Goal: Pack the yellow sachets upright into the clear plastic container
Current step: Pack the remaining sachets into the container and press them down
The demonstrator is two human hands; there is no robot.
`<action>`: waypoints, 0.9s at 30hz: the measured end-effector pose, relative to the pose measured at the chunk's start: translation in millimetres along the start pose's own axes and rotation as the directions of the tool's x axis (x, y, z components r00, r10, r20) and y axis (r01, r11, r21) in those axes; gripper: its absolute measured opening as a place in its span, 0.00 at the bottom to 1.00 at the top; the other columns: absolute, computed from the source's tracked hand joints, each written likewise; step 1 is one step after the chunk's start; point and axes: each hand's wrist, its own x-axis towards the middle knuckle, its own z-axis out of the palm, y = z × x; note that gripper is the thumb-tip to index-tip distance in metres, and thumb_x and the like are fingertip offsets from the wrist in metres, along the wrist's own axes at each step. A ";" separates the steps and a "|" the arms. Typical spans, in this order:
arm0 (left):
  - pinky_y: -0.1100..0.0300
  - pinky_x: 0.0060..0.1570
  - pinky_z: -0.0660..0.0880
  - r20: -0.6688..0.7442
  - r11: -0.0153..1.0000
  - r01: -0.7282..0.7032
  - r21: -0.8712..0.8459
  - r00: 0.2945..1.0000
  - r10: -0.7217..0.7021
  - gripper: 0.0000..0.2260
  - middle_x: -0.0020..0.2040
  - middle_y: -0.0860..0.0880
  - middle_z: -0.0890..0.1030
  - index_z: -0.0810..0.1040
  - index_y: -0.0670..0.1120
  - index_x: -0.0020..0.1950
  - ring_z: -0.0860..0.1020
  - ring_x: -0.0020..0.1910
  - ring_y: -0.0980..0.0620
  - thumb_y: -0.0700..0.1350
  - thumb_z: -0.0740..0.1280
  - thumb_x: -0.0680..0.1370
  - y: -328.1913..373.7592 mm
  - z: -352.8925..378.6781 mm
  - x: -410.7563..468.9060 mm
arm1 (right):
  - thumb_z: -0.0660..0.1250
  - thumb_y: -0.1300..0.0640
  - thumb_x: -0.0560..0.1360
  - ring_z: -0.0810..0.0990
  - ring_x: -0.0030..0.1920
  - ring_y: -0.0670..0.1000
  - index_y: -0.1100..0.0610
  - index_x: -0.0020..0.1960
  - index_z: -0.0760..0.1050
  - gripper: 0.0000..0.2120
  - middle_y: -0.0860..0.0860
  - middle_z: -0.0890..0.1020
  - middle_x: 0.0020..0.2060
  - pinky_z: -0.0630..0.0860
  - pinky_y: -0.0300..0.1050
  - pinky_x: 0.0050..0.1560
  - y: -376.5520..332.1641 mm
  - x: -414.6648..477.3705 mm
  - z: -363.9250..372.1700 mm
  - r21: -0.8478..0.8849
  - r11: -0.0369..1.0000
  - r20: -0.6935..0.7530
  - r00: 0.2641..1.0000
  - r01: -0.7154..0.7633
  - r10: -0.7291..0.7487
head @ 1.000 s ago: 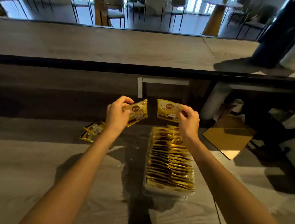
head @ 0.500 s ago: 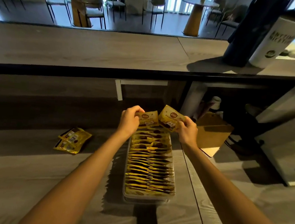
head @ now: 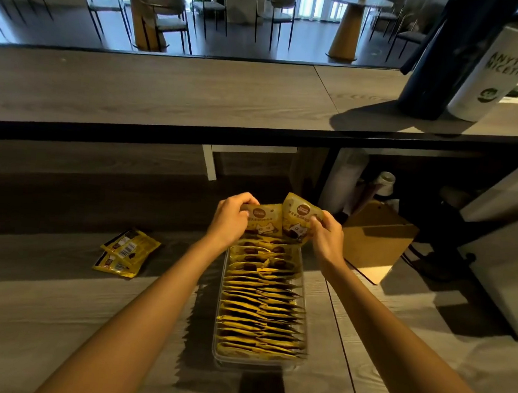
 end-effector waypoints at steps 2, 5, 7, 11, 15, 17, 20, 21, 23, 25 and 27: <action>0.64 0.45 0.75 0.037 1.000 -0.008 -0.013 0.999 0.009 0.11 0.53 0.47 0.77 0.76 0.44 0.51 0.74 0.57 0.51 0.32 0.56 0.78 2.7 -2.6 -1.4 | 0.55 0.63 0.80 0.78 0.51 0.52 0.62 0.57 0.74 0.11 0.56 0.79 0.50 0.77 0.40 0.44 0.9 0.8 -0.1 0.053 0.999 0.043 0.999 0.001 -0.004; 0.69 0.40 0.72 0.097 1.000 -0.006 0.011 0.995 0.005 0.10 0.54 0.46 0.76 0.75 0.41 0.54 0.74 0.55 0.52 0.33 0.56 0.79 1.3 -4.9 -0.4 | 0.54 0.64 0.80 0.78 0.49 0.51 0.59 0.52 0.73 0.09 0.55 0.78 0.48 0.75 0.38 0.42 0.1 2.1 0.8 0.086 0.996 0.137 0.991 -0.011 -0.001; 0.65 0.42 0.73 0.122 0.999 0.016 0.034 0.992 -0.020 0.10 0.56 0.43 0.77 0.74 0.41 0.54 0.75 0.57 0.50 0.33 0.56 0.79 -2.3 -4.5 2.2 | 0.54 0.64 0.80 0.78 0.49 0.51 0.59 0.49 0.73 0.09 0.55 0.78 0.48 0.76 0.40 0.45 0.0 3.9 2.3 0.062 0.998 0.189 0.982 -0.019 0.007; 0.59 0.50 0.72 0.193 0.988 0.087 0.128 0.975 -0.111 0.11 0.59 0.43 0.75 0.75 0.43 0.57 0.74 0.60 0.47 0.35 0.56 0.79 -16.4 2.2 6.9 | 0.55 0.64 0.79 0.77 0.52 0.53 0.59 0.51 0.73 0.09 0.57 0.78 0.51 0.76 0.46 0.50 2.5 6.6 6.2 -0.080 0.996 0.278 0.959 -0.041 0.062; 0.57 0.54 0.72 0.231 0.953 0.053 0.298 0.965 -0.126 0.11 0.58 0.44 0.77 0.76 0.44 0.60 0.75 0.59 0.47 0.39 0.60 0.79 -33.5 10.0 2.1 | 0.56 0.65 0.79 0.77 0.58 0.57 0.64 0.58 0.75 0.12 0.60 0.79 0.55 0.75 0.53 0.59 9.3 10.7 7.2 -0.380 0.925 0.332 0.935 0.013 0.123; 0.56 0.57 0.72 0.218 0.940 0.015 0.340 0.971 -0.095 0.13 0.59 0.44 0.76 0.74 0.44 0.64 0.74 0.61 0.48 0.41 0.60 0.80 -37.9 13.3 -3.6 | 0.59 0.64 0.77 0.75 0.61 0.57 0.60 0.63 0.73 0.15 0.58 0.79 0.58 0.74 0.53 0.61 12.0 10.4 7.3 -0.466 0.882 0.317 0.943 0.063 0.100; 0.57 0.60 0.70 0.169 0.913 -0.144 0.381 0.982 0.084 0.16 0.62 0.46 0.75 0.72 0.45 0.67 0.73 0.62 0.49 0.42 0.60 0.80 -39.8 17.0 -11.1 | 0.64 0.60 0.76 0.72 0.62 0.53 0.53 0.64 0.72 0.17 0.54 0.78 0.58 0.71 0.48 0.60 11.2 5.5 7.7 -0.504 0.828 0.329 0.941 0.246 -0.080; 0.58 0.60 0.69 0.167 0.893 -0.210 0.397 0.974 0.155 0.15 0.61 0.47 0.76 0.73 0.45 0.66 0.73 0.62 0.50 0.41 0.60 0.80 -40.7 18.8 -13.3 | 0.64 0.60 0.76 0.72 0.60 0.53 0.53 0.63 0.74 0.16 0.53 0.79 0.57 0.69 0.44 0.56 9.7 3.8 8.3 -0.519 0.791 0.348 0.925 0.325 -0.152; 0.59 0.60 0.68 0.167 0.858 -0.274 0.435 0.961 0.223 0.14 0.60 0.47 0.78 0.74 0.45 0.65 0.74 0.60 0.51 0.41 0.60 0.80 -43.1 22.2 -17.4 | 0.63 0.61 0.77 0.75 0.56 0.53 0.55 0.59 0.78 0.12 0.54 0.81 0.53 0.65 0.40 0.49 7.5 2.4 10.9 -0.570 0.698 0.389 0.891 0.434 -0.236; 0.60 0.60 0.68 0.160 0.838 -0.278 0.470 0.960 0.229 0.15 0.60 0.47 0.78 0.74 0.46 0.66 0.74 0.60 0.51 0.39 0.60 0.79 -46.7 25.2 -19.0 | 0.61 0.60 0.78 0.76 0.55 0.54 0.57 0.57 0.80 0.11 0.55 0.83 0.52 0.66 0.40 0.47 6.7 2.0 13.7 -0.614 0.648 0.401 0.885 0.450 -0.235; 0.60 0.61 0.67 0.174 0.818 -0.276 0.504 0.961 0.217 0.17 0.61 0.47 0.77 0.71 0.46 0.68 0.73 0.62 0.50 0.37 0.59 0.79 -48.0 28.5 -20.1 | 0.61 0.61 0.78 0.76 0.56 0.55 0.57 0.57 0.80 0.12 0.55 0.83 0.53 0.70 0.44 0.50 7.4 0.7 15.4 -0.641 0.620 0.414 0.884 0.451 -0.215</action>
